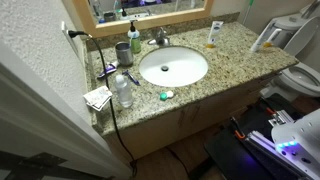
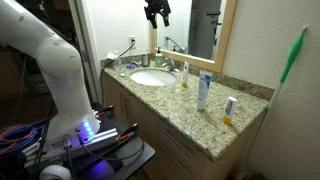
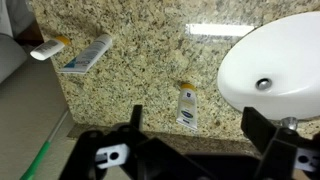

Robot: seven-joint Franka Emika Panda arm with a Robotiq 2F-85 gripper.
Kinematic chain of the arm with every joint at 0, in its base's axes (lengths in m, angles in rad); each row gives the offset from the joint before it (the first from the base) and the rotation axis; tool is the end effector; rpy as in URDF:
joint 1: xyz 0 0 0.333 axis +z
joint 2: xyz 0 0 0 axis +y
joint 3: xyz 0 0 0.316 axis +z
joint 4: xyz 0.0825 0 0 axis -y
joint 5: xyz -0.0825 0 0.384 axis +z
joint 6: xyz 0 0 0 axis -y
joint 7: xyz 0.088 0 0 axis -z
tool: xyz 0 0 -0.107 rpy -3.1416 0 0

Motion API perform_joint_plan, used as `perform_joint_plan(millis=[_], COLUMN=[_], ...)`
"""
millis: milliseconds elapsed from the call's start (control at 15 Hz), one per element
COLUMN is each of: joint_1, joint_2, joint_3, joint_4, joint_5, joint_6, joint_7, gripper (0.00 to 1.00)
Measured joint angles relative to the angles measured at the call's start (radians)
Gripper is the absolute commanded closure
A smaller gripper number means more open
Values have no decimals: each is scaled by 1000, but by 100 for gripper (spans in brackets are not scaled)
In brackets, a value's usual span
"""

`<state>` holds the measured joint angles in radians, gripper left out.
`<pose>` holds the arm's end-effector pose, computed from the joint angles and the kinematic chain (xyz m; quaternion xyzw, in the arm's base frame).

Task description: Move the small white bottle to the left.

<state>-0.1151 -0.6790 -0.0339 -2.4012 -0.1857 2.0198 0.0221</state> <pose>0.3675 -0.0685 0.5785 0.9844 -0.0548 0.1428 0.0868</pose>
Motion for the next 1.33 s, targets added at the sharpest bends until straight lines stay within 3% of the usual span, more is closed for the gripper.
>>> perform_joint_plan(millis=[200, 400, 533, 867, 1133, 1333], joint_1=[0, -17, -49, -145, -140, -155], joint_2=[0, 55, 132, 247, 243, 267], joint_3=[3, 20, -15, -198, -164, -195], joint_4=[0, 40, 115, 259, 257, 264], joint_5=[-6, -14, -12, 7, 7, 37], joint_6=[0, 5, 0, -61, -61, -80], joint_7=[8, 169, 213, 182, 199, 243], gripper=[0, 0, 0, 0, 0, 0])
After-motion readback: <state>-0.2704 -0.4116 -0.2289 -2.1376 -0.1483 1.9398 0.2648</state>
